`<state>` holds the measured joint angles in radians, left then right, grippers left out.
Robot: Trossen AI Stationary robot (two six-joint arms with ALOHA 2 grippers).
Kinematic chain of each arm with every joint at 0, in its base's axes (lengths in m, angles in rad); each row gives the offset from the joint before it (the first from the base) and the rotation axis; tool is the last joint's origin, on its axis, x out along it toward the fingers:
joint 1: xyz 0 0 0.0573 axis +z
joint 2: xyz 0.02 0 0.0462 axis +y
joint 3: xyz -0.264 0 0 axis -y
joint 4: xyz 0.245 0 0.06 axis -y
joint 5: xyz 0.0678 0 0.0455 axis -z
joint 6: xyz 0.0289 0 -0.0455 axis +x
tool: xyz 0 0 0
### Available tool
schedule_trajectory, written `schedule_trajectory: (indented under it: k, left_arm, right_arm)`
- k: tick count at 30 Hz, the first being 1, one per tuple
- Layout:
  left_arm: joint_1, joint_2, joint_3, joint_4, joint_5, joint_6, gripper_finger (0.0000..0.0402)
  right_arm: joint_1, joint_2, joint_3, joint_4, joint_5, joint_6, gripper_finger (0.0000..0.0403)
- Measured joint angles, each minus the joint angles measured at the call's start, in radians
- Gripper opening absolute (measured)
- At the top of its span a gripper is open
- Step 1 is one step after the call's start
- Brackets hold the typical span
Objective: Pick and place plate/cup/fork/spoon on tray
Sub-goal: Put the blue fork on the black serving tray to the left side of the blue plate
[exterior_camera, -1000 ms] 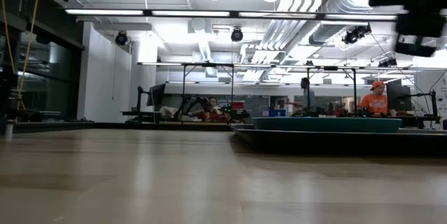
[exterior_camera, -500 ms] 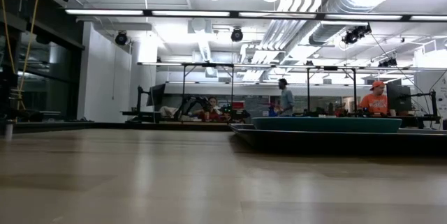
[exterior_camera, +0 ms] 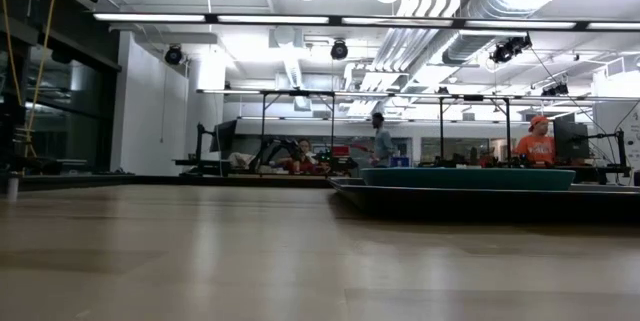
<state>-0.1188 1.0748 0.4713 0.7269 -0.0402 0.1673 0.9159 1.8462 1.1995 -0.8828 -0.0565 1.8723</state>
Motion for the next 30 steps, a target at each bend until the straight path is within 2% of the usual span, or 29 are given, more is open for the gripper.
schedule_trajectory:
  k: [9,19,25,30]
  left_arm:
    - [0.0,0.0,0.0,0.002,0.0,0.0,0.0177]
    - [0.0,0.0,0.0,0.003,-0.001,0.0,0.0177]
    - [0.0,0.0,0.0,0.003,-0.001,0.001,0.0177]
    - [0.0,0.0,0.0,0.003,-0.001,0.001,0.0177]
  right_arm:
    - [0.001,0.068,0.0,0.002,-0.051,0.008,0.016]
    - [0.001,0.069,0.0,-0.012,-0.033,0.012,0.0152]
    - [0.001,0.071,-0.001,-0.006,-0.029,0.008,0.0101]
    - [0.001,0.072,-0.001,-0.007,-0.023,-0.018,0.003]
